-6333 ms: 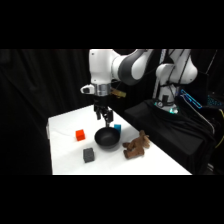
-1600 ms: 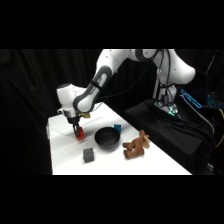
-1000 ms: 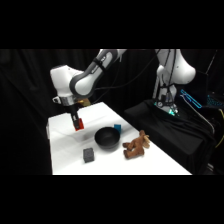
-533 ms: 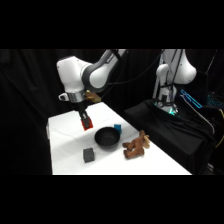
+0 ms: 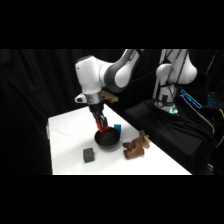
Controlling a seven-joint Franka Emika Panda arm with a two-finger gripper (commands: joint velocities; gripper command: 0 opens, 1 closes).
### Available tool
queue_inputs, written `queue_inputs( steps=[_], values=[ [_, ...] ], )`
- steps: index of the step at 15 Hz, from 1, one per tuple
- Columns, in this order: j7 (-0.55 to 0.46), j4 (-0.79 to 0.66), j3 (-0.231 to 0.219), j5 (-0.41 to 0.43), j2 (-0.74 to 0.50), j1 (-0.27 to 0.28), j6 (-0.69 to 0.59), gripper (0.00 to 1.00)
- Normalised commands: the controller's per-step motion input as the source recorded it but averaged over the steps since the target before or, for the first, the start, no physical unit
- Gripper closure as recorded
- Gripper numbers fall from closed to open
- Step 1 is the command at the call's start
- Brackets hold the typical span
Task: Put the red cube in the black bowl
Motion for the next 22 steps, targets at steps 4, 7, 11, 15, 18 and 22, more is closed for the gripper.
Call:
queue_inputs(
  steps=[4,7,11,15,18,22],
  values=[
    [-0.04,-0.41,0.027,0.011,-0.16,0.024,0.46,0.74],
    [-0.03,-0.23,-0.004,-0.034,-0.03,0.003,0.41,0.74],
    [-0.05,-0.11,0.003,-0.013,0.05,-0.024,0.31,0.74],
    [-0.06,-0.03,0.005,-0.022,0.07,-0.041,0.25,0.24],
    [-0.06,0.00,-0.001,-0.030,0.00,-0.060,0.16,0.02],
    [-0.08,-0.03,0.013,-0.018,-0.16,-0.063,-0.03,0.00]
  ],
)
